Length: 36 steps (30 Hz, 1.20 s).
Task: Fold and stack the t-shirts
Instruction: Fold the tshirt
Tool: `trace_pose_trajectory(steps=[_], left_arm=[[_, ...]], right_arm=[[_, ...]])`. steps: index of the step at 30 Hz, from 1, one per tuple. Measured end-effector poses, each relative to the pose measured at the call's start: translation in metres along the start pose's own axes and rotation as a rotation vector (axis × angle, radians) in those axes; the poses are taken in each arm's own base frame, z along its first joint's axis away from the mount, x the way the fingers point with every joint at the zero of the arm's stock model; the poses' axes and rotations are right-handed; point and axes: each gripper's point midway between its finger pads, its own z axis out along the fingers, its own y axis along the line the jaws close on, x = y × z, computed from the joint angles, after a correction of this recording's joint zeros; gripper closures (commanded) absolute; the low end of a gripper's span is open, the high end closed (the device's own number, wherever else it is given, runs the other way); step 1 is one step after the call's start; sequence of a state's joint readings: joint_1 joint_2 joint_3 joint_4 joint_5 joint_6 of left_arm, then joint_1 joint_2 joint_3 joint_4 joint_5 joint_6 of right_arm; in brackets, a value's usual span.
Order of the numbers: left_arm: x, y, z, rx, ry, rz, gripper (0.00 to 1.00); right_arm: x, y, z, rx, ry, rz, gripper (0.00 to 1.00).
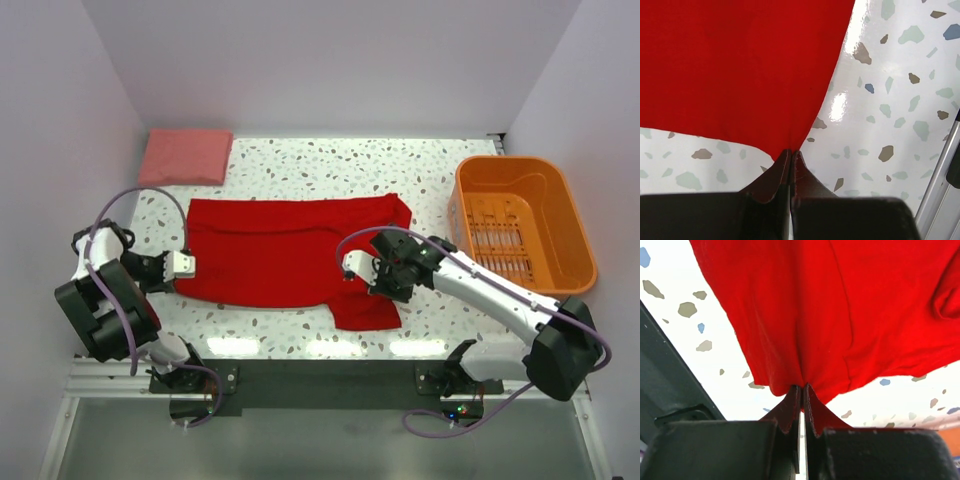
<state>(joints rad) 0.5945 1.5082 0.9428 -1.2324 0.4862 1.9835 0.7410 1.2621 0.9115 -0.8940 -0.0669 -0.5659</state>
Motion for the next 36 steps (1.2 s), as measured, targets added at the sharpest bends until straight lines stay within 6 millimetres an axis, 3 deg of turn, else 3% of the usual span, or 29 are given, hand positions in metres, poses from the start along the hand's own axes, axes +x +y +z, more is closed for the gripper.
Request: trace_pose_trajectory(steps=[4, 14, 23, 29, 36], left_arm=[[-0.008, 0.011, -0.009, -0.018, -0.032, 0.001, 1.0], [-0.02, 0.076, -0.023, -0.098, -0.122, 0.029, 1.0], [-0.028, 0.122, -0.016, -0.118, -0.164, 0.004, 1.0], [-0.023, 0.152, -0.01, -0.131, -0.174, -0.027, 1.0], [-0.015, 0.171, 0.008, -0.124, -0.175, -0.074, 1.0]], right_arm=[[-0.002, -0.013, -0.007, -0.009, -0.001, 0.029, 1.0], [-0.023, -0.073, -0.009, -0.064, 0.033, 0.032, 1.0], [-0.039, -0.13, 0.008, -0.121, 0.072, 0.01, 1.0], [-0.04, -0.153, 0.019, -0.15, 0.097, -0.015, 1.0], [-0.034, -0.182, 0.032, -0.161, 0.113, 0.009, 1.0]])
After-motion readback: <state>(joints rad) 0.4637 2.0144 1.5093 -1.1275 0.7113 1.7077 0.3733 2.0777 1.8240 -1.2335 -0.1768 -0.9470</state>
